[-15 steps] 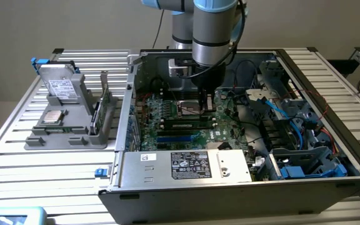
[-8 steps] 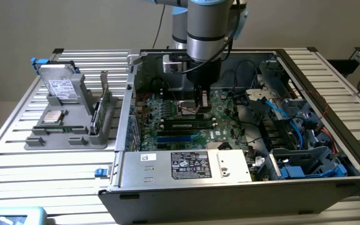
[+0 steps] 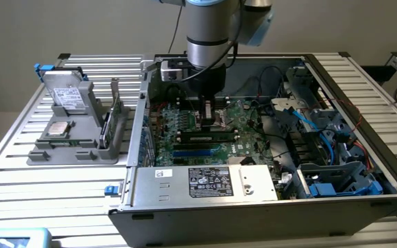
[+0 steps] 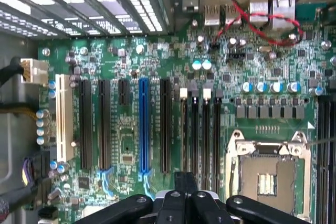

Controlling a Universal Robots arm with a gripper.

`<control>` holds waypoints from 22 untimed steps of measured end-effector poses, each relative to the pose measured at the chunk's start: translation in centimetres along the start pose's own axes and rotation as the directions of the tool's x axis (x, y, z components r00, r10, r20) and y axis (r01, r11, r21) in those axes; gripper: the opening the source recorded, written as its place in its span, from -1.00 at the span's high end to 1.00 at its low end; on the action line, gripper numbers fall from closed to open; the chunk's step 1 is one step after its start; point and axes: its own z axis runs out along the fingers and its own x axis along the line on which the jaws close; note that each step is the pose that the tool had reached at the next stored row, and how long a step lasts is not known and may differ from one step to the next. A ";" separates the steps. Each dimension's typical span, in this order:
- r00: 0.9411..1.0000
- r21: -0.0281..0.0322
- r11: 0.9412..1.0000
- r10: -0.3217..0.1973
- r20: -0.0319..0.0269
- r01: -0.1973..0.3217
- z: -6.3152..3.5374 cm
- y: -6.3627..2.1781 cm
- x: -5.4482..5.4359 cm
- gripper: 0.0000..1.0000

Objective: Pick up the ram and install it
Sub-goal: 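Press down the ram until it locks into place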

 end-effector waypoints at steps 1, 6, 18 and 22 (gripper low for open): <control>1.000 0.000 1.000 0.000 0.000 0.000 0.03 0.24 0.0 0.79; 1.000 -0.002 1.000 0.000 0.000 0.000 0.22 0.59 0.0 0.79; 1.000 -0.010 1.000 -0.001 0.000 0.001 0.75 0.60 -0.1 0.79; 1.000 -0.010 1.000 -0.001 -0.001 0.001 0.99 0.61 -0.1 0.79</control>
